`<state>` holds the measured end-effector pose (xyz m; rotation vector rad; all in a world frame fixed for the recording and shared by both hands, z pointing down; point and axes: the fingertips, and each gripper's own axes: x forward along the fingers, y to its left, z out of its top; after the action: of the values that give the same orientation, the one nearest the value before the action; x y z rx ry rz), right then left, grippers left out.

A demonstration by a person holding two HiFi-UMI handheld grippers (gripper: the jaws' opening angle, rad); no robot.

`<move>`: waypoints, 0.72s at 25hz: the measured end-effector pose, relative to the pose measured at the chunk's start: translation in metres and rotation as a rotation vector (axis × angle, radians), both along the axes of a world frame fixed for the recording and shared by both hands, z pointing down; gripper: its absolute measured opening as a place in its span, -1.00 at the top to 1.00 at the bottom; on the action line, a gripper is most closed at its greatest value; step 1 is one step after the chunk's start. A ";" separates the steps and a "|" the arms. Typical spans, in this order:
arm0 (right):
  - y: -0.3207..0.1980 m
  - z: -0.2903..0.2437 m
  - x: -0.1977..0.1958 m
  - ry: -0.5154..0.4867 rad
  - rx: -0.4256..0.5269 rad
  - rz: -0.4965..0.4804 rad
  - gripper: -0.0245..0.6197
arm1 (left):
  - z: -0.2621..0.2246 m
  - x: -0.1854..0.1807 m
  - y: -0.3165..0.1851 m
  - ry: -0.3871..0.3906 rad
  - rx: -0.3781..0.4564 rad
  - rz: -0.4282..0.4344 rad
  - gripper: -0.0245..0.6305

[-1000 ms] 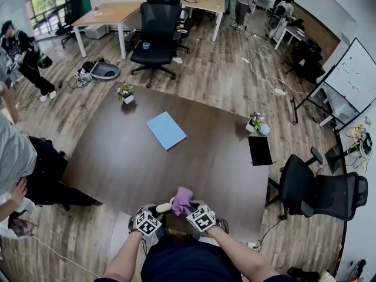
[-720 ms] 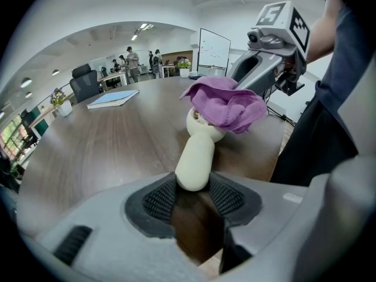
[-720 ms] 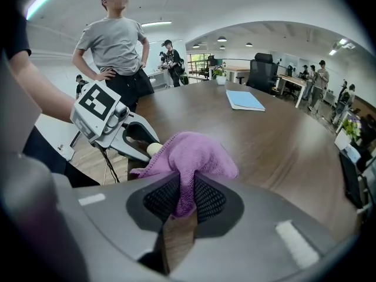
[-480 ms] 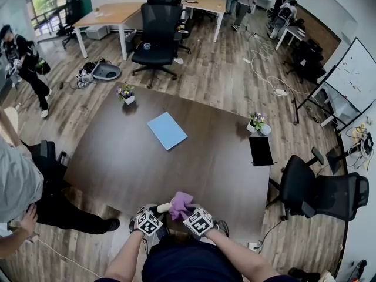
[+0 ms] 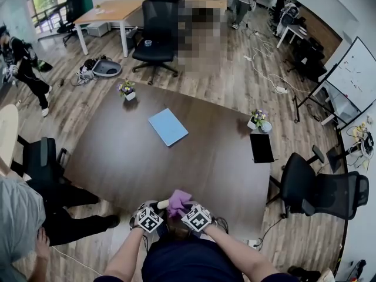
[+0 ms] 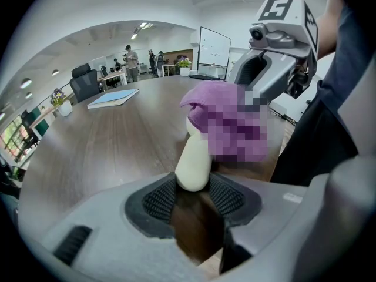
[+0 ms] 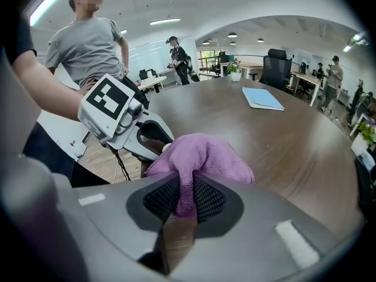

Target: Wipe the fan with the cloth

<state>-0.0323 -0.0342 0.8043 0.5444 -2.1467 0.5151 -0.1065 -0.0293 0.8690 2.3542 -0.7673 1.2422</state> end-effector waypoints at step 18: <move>0.001 0.004 -0.053 -0.031 -0.119 -0.031 0.70 | -0.003 -0.001 0.001 0.006 0.002 -0.003 0.40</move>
<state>-0.0849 -0.0330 0.8078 0.4386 -2.1343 0.6336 -0.1073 -0.0280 0.8663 2.3568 -0.7697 1.2329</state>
